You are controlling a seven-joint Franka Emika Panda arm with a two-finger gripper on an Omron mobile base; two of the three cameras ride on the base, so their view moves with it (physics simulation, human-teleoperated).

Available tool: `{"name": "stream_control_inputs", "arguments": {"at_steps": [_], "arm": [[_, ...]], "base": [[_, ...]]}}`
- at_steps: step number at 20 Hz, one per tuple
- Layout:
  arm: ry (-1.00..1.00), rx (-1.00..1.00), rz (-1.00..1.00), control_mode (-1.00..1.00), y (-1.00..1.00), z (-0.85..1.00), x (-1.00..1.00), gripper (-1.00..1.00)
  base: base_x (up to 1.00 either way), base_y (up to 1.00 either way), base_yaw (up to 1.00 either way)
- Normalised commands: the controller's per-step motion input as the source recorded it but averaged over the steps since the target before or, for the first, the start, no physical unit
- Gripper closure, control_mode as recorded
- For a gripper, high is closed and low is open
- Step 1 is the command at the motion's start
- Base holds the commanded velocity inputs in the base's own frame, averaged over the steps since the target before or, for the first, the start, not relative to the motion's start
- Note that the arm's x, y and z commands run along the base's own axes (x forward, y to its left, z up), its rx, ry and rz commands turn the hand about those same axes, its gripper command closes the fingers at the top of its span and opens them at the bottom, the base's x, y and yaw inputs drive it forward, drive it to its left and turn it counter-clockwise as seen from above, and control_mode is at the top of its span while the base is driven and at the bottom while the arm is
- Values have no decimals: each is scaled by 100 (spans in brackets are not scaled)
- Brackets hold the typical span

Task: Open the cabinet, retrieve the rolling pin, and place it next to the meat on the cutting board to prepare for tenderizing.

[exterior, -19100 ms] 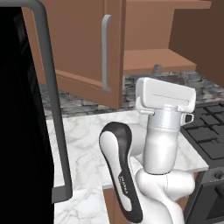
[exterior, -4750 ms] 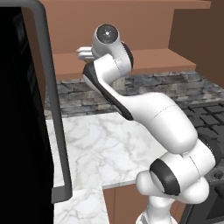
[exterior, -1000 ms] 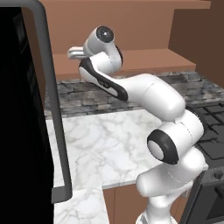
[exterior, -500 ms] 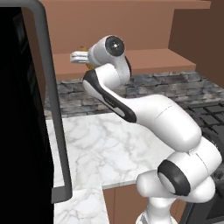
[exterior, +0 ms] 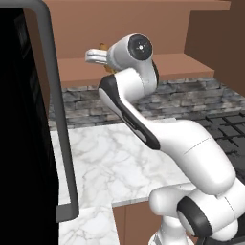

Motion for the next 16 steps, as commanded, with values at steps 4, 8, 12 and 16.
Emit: {"name": "stream_control_inputs", "arguments": {"at_steps": [4,8,12,16], "arm": [[0,2,-3,-100,-5,8,-25,100],[1,0,-1,-100,0,0,-13,100],[0,0,0,-100,0,0,-1,100],[0,0,0,100,0,0,0,100]], "base": [[0,0,0],[0,0,0],[0,0,0],[-5,0,0]]}}
